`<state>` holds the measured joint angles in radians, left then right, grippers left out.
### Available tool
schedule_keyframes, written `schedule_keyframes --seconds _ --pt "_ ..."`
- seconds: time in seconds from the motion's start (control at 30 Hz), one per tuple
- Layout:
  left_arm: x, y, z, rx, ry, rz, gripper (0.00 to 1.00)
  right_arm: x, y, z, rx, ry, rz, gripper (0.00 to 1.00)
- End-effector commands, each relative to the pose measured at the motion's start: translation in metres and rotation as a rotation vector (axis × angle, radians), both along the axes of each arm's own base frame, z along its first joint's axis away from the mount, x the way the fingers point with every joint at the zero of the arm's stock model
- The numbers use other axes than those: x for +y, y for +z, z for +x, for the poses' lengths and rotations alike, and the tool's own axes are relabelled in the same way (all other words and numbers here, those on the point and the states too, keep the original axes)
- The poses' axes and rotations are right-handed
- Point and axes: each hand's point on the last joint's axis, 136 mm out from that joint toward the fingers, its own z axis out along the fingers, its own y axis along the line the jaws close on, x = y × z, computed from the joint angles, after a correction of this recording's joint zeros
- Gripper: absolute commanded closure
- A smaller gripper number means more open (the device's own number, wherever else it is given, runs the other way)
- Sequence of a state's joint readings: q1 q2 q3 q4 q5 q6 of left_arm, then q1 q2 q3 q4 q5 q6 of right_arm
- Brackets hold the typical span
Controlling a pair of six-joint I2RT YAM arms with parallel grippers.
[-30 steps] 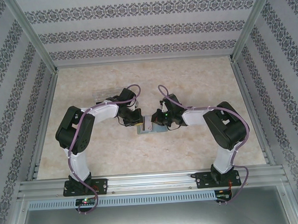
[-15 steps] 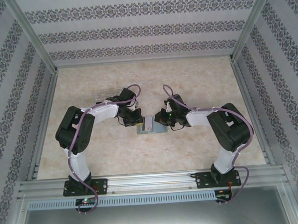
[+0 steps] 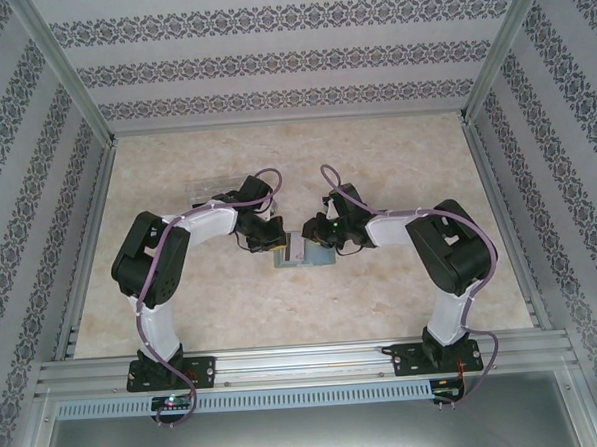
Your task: Take the credit cards out of the card holder
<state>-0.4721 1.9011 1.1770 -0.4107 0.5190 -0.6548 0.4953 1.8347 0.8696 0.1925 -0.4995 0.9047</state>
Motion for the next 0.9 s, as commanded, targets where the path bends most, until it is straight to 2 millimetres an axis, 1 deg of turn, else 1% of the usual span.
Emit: schedule_keyframes --seconds 0.0,0.1,0.23,0.4,0.5,0.57,0.63,0.73,0.87 --pt "0.013 -0.026 -0.021 0.089 -0.020 0.095 0.95 0.013 0.004 0.001 -0.008 0.025 0.028 0.78" --pt "0.013 -0.026 -0.021 0.090 -0.022 0.095 0.96 0.016 0.005 0.003 -0.014 0.033 0.036 0.81" --pt "0.015 -0.028 -0.021 0.095 -0.021 0.106 0.97 0.020 0.008 0.005 -0.023 0.041 0.048 0.82" --pt "0.014 -0.028 -0.021 0.096 -0.020 0.106 0.97 0.018 0.008 0.006 -0.027 0.038 0.038 0.86" --pt "0.015 -0.026 -0.021 0.091 -0.021 0.107 0.95 0.010 0.008 0.007 -0.042 0.021 0.009 0.92" --pt "0.016 -0.024 -0.021 0.094 -0.019 0.114 0.92 0.002 0.011 0.009 -0.066 0.014 -0.017 0.96" --pt "0.018 -0.024 -0.022 0.098 -0.018 0.130 0.86 -0.008 0.012 0.009 -0.088 0.001 -0.052 0.97" --pt "0.020 -0.023 -0.023 0.095 -0.016 0.137 0.83 -0.019 0.015 0.010 -0.126 -0.002 -0.082 0.98" --pt "0.018 -0.016 -0.020 0.075 -0.020 0.121 0.83 -0.031 0.016 0.010 -0.145 -0.012 -0.105 0.99"
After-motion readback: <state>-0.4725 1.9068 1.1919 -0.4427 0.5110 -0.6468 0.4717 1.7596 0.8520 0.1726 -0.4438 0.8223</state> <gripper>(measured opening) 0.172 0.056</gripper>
